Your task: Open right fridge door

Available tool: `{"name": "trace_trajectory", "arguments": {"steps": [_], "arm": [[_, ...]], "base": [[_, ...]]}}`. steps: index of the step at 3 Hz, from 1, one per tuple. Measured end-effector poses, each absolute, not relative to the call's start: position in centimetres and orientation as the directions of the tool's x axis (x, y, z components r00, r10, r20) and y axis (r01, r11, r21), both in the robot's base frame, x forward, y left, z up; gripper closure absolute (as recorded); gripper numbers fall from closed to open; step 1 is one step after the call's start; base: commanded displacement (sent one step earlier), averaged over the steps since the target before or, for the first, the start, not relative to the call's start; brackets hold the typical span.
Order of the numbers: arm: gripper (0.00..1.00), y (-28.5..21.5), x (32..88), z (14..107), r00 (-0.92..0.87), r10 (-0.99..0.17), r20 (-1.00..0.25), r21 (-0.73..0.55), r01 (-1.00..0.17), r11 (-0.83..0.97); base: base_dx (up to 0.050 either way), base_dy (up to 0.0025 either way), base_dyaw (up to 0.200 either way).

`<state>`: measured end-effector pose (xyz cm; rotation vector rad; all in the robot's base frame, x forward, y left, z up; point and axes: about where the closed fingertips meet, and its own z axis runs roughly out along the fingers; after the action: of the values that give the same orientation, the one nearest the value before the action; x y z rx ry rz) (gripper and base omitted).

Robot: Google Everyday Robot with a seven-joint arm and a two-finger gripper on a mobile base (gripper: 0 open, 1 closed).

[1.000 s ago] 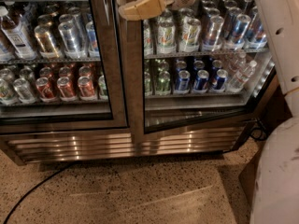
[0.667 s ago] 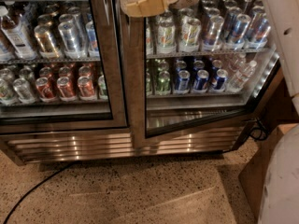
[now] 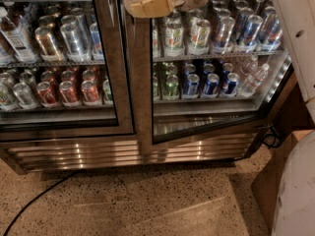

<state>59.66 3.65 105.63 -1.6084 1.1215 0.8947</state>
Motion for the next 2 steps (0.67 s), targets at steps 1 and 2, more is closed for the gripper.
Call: {"name": "trace_trajectory", "arguments": {"steps": [1,2], "arm": [[0.34,3.7,59.6,105.6,0.312,-0.256,-0.915,-0.287,-0.949,-0.132],[0.37,2.1,56.6,105.9,0.303,-0.264,-0.916,-0.272,-0.951,-0.145]], "base": [[0.0,0.0,0.0],[0.0,0.0,0.0]]}}
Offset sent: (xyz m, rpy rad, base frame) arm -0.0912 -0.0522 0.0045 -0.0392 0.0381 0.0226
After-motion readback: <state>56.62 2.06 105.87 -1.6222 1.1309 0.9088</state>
